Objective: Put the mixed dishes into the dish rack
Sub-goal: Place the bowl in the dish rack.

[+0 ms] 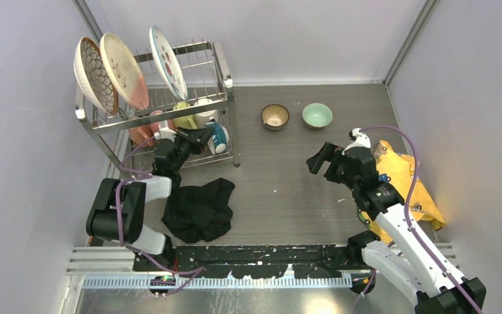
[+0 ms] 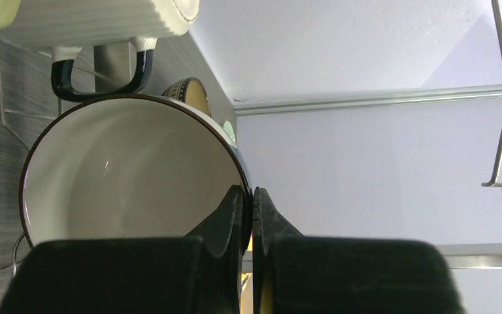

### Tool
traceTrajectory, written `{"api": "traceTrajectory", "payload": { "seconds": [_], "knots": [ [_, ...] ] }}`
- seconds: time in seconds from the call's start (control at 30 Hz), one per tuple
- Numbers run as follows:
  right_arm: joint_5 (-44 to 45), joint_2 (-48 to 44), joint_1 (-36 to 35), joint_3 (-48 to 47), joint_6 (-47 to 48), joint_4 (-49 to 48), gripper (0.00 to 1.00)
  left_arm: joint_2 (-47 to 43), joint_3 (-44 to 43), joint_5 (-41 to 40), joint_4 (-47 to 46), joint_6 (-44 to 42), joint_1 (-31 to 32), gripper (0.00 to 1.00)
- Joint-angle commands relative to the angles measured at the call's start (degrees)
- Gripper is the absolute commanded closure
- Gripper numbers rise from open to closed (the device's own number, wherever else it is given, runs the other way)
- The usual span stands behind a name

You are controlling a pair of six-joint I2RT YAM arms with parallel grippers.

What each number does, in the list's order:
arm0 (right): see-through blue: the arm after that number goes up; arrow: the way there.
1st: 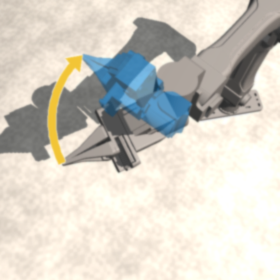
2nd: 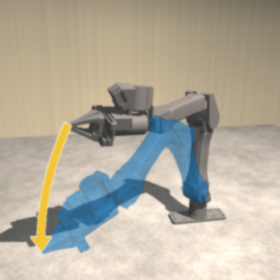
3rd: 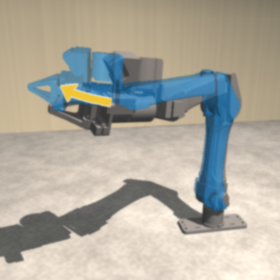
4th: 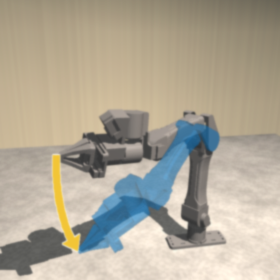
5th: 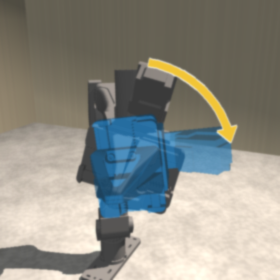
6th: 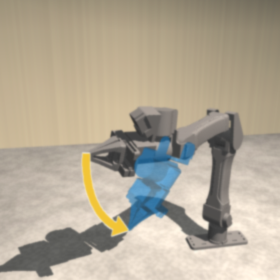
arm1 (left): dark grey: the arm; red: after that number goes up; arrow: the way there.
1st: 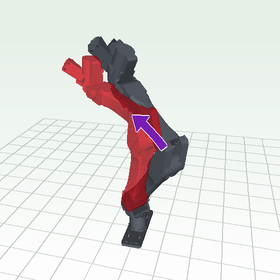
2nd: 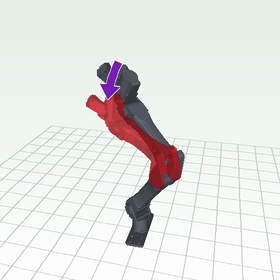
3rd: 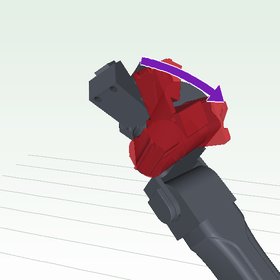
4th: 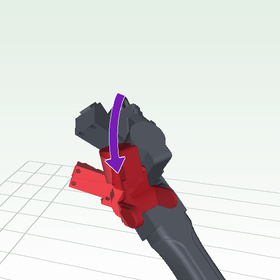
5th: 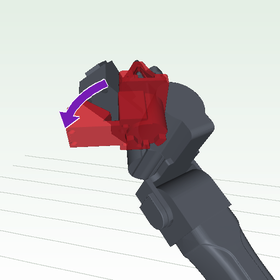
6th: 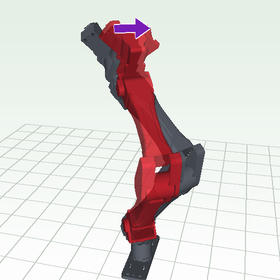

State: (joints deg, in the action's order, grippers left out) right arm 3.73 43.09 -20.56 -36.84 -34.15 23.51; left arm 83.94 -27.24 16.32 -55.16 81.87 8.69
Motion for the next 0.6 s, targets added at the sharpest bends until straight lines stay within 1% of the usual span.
{"api": "traceTrajectory", "payload": {
  "seconds": [0.0,0.27,0.57],
  "knots": [
    [0.3,0.2,0.1,-0.2,1.0,-2.7,0.00,2.1,-3.9,2.1,-13.9,2.7,-1.1,1.00],
    [0.3,0.4,0.1,-0.2,1.1,-3.1,0.00,8.6,-6.1,4.6,-20.9,5.5,-1.9,1.00],
    [0.3,0.4,0.1,0.1,1.1,-3.2,0.00,13.1,-5.1,5.1,-24.7,6.9,-2.2,1.00]
  ]
}}
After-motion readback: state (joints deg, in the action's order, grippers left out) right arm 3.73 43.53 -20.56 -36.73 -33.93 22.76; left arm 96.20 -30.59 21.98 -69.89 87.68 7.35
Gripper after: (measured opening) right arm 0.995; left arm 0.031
